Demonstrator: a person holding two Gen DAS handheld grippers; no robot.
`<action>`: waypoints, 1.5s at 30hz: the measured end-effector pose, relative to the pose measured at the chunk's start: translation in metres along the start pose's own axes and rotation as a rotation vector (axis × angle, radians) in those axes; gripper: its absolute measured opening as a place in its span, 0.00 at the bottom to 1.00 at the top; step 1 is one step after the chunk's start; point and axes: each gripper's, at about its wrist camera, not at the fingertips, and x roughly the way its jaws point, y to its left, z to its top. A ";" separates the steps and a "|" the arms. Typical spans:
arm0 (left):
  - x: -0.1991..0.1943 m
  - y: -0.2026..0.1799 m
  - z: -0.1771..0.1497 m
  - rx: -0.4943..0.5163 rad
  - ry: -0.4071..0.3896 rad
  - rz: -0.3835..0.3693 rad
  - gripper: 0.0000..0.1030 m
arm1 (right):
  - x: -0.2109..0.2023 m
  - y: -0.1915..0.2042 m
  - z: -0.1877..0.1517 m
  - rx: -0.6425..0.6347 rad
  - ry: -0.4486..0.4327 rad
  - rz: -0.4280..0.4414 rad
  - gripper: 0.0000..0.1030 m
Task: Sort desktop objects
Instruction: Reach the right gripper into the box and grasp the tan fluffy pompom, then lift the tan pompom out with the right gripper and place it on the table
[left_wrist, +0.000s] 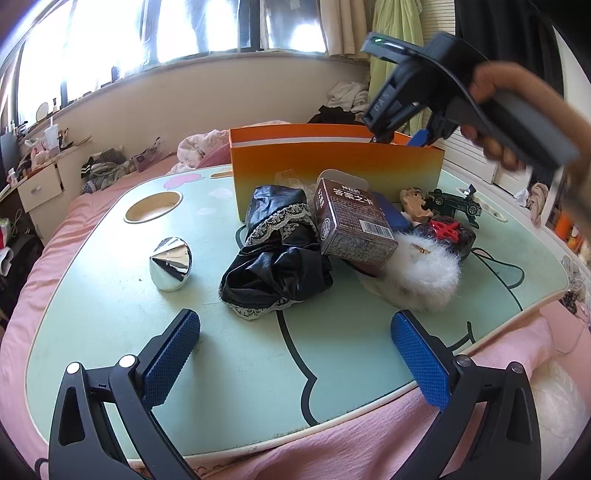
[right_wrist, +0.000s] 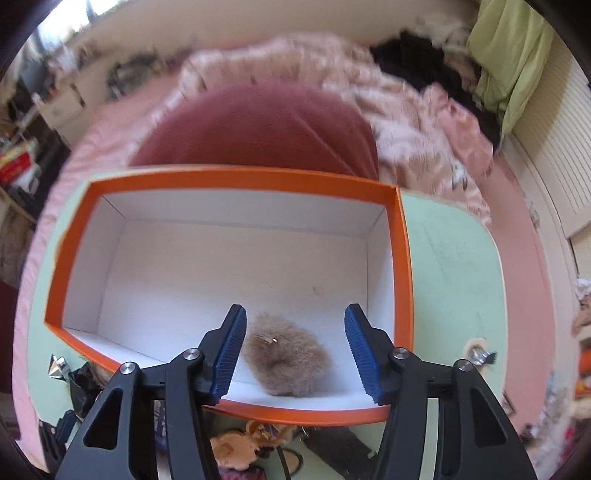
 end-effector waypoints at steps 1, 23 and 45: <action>0.000 0.000 0.000 0.000 0.000 0.000 1.00 | 0.003 0.002 0.005 -0.010 0.047 0.003 0.54; 0.001 0.003 0.001 -0.007 0.004 -0.010 1.00 | -0.056 -0.016 -0.010 -0.023 -0.093 0.171 0.02; 0.001 0.003 0.001 -0.005 0.003 -0.013 1.00 | 0.022 -0.005 0.002 -0.031 0.037 0.003 0.23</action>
